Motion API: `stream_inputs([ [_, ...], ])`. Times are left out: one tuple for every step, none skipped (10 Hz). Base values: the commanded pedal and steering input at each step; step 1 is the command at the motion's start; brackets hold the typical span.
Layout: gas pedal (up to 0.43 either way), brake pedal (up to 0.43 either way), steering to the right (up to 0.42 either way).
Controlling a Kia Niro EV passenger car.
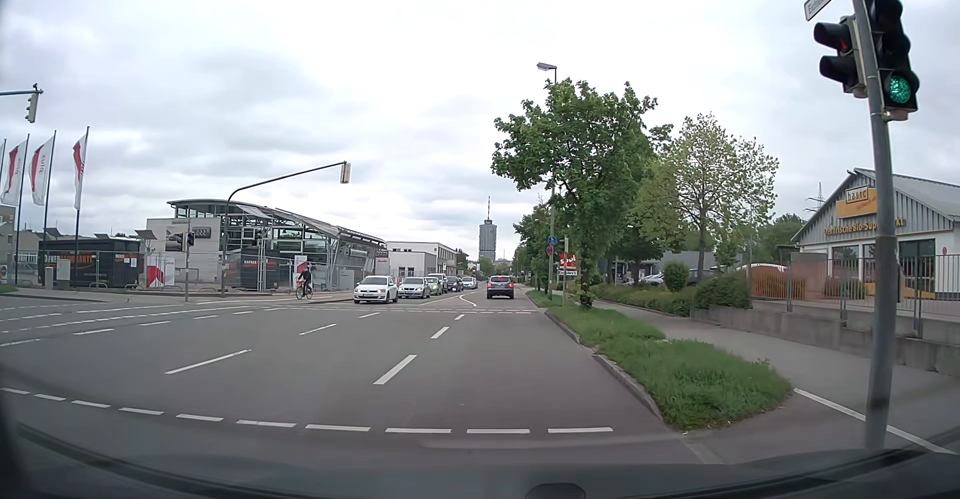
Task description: Follow the waypoints while adhering to traffic rules and regulations
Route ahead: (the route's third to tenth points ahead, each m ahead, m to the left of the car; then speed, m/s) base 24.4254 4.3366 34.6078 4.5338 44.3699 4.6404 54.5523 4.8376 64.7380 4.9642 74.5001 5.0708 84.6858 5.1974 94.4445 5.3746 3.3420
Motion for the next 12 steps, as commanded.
stream_inputs([
  [0.512, 0.0, 0.002],
  [0.512, 0.0, 0.002],
  [0.512, 0.0, 0.003],
  [0.512, 0.0, 0.003],
  [0.512, 0.0, 0.003],
  [0.512, 0.0, 0.003],
  [0.512, 0.0, 0.003],
  [0.512, 0.0, 0.003],
  [0.512, 0.0, 0.003],
  [0.512, 0.0, 0.002],
  [0.512, 0.0, 0.002],
  [0.512, 0.0, 0.002],
])
